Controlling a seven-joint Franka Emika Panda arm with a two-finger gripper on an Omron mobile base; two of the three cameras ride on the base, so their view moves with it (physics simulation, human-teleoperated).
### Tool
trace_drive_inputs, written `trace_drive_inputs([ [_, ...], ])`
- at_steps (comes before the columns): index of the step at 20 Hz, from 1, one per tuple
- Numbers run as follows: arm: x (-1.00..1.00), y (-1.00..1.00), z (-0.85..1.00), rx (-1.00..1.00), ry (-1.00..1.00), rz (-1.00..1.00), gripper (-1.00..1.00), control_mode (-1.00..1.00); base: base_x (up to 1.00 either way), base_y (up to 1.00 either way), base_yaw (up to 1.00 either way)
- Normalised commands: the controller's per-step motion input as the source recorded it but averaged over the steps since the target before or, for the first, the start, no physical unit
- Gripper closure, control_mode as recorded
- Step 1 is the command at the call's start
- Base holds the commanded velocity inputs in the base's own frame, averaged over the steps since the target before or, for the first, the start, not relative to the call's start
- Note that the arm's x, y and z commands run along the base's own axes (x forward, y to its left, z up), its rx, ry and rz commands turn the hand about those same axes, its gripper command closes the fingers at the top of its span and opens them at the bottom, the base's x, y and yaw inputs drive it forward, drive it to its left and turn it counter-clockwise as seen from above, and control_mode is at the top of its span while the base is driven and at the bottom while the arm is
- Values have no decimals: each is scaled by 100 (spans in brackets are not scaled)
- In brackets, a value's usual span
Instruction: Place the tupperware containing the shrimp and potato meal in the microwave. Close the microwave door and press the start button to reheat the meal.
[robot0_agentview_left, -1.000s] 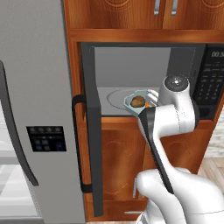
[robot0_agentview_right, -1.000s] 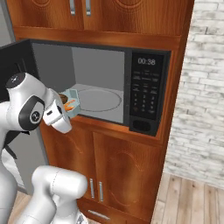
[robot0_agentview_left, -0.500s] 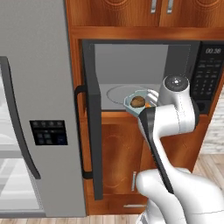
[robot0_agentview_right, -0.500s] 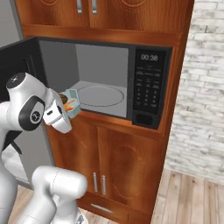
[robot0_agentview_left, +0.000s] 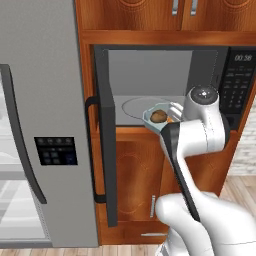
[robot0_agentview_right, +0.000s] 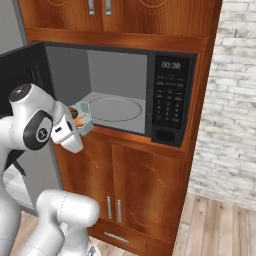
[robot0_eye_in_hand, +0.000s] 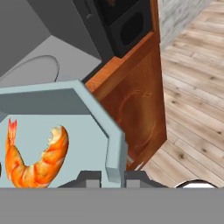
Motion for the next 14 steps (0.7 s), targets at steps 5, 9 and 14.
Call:
trace_drive_inputs([
  [5, 2, -22, 0, 6, 0, 0, 100, -100, 0, 0, 0],
  [9, 24, -17, 0, 7, 0, 0, 100, -100, 0, 0, 0],
  [14, 53, -10, -4, 4, 0, 0, 100, -100, 0, 0, 0],
])
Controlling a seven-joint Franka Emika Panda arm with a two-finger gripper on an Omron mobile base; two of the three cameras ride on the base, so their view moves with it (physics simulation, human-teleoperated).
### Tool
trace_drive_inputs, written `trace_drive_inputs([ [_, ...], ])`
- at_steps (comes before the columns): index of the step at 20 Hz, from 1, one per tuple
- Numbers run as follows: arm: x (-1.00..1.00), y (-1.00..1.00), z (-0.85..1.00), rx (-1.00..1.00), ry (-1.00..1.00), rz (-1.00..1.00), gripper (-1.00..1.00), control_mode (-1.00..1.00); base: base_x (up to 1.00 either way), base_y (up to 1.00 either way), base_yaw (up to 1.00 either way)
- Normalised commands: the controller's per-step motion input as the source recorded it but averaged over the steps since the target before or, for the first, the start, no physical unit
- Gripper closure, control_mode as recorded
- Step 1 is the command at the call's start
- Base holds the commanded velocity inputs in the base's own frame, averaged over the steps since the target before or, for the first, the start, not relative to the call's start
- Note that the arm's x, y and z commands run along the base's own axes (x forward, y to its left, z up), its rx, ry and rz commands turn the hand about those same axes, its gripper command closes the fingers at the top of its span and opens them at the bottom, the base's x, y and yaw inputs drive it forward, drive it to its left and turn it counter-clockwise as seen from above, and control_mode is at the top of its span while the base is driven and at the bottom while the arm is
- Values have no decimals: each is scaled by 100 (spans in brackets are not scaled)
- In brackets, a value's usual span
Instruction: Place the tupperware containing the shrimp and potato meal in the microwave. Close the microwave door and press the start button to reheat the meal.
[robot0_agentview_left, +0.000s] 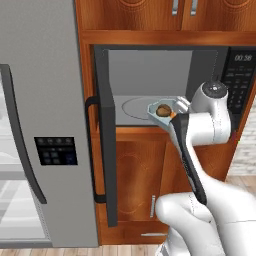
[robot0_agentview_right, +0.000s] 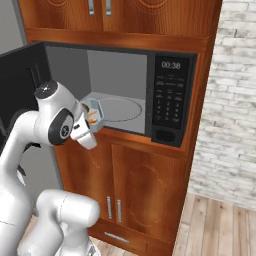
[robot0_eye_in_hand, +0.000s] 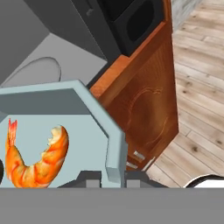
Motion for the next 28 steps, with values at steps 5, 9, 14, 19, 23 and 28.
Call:
trace_drive_inputs([
  [5, 69, 0, 0, 0, 1, 0, 100, -100, 0, 0, 0],
  [9, 57, -3, 0, 0, 0, 0, 100, -100, 0, 0, 0],
  [14, 57, 0, -2, 0, 0, 0, 100, -100, 0, 0, 0],
  [19, 44, 0, -26, 0, 0, 0, 100, -100, 0, 0, 0],
  [23, 46, -2, -30, 0, 1, 0, 100, -100, 0, 0, 0],
  [28, 49, -7, -19, 0, 3, 0, 100, -100, 0, 0, 0],
])
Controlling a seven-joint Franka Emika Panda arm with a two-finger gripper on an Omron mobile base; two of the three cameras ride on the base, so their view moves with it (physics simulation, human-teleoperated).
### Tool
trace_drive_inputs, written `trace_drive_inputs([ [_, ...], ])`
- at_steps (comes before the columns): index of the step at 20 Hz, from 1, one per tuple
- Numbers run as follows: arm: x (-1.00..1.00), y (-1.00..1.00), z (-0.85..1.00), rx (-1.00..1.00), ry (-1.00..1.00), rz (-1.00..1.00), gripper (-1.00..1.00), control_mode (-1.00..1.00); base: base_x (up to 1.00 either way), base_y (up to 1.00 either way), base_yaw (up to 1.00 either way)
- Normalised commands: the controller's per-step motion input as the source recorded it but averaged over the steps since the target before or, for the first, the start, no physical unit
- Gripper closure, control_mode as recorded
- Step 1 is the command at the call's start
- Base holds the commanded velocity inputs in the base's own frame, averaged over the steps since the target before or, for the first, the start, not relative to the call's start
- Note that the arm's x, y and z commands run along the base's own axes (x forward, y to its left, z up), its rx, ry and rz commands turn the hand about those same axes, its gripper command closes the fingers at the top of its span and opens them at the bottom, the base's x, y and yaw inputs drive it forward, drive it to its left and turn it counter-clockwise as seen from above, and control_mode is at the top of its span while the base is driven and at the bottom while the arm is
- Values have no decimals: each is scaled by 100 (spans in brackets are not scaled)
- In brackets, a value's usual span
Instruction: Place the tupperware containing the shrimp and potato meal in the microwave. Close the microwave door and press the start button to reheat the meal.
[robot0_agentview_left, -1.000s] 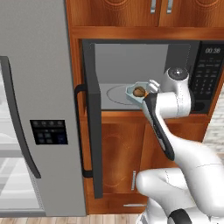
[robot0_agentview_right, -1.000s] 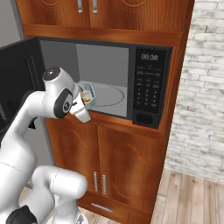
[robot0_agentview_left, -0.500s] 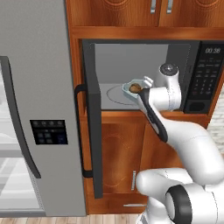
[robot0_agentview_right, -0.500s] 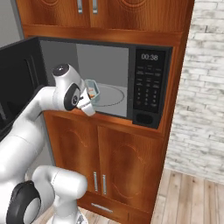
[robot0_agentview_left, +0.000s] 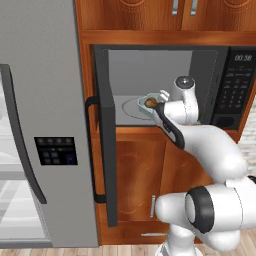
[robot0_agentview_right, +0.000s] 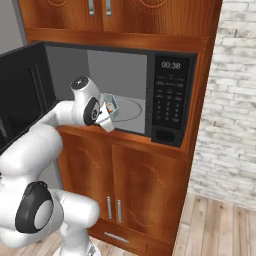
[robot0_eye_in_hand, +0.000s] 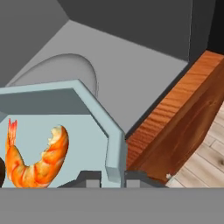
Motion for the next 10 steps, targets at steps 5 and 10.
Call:
trace_drive_inputs([
  [5, 48, -23, 0, 4, 8, 0, 100, -100, 0, 0, 0],
  [10, 54, -13, -3, 2, 7, 0, 100, -100, 0, 0, 0],
])
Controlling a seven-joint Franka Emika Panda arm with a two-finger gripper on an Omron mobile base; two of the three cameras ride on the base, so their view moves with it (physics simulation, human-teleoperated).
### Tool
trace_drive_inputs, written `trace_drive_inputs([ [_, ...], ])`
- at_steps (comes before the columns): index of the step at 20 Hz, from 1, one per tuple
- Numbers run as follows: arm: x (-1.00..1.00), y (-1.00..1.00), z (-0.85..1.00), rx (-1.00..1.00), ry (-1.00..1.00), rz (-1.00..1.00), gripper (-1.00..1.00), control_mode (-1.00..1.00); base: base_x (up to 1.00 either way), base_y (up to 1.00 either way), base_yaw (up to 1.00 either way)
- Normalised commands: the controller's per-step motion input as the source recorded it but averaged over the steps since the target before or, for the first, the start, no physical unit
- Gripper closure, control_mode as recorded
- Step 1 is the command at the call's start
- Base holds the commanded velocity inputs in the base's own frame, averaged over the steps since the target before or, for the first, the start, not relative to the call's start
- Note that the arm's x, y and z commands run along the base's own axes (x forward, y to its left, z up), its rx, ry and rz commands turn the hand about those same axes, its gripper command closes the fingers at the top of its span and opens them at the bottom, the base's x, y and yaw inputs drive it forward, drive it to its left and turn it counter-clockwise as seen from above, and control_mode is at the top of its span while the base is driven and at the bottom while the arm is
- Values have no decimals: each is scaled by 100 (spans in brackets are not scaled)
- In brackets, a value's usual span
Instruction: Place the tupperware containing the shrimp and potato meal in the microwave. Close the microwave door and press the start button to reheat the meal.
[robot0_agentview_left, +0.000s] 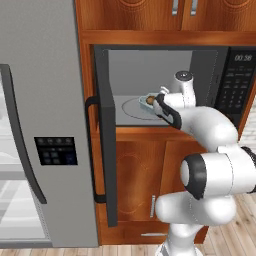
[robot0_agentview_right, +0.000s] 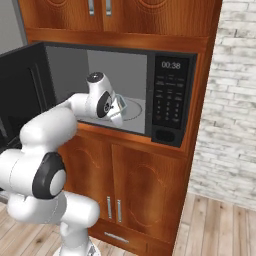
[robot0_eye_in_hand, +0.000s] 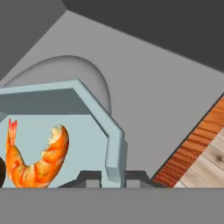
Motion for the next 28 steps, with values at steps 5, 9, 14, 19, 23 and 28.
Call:
trace_drive_inputs([
  [5, 52, 0, -18, 0, 3, 0, 100, -100, 0, 0, 0],
  [9, 45, 0, -32, 0, 0, 0, 100, -100, 0, 0, 0],
  [14, 41, 0, -41, 0, 0, 0, 100, -100, 0, 0, 0],
  [19, 37, 0, -26, 0, 0, 0, 100, -100, 0, 0, 0],
  [23, -2, 3, 0, -1, -4, -1, -100, -100, 0, 0, 0],
  [28, -78, 9, 5, -7, -21, 0, -100, -100, 0, 0, 0],
])
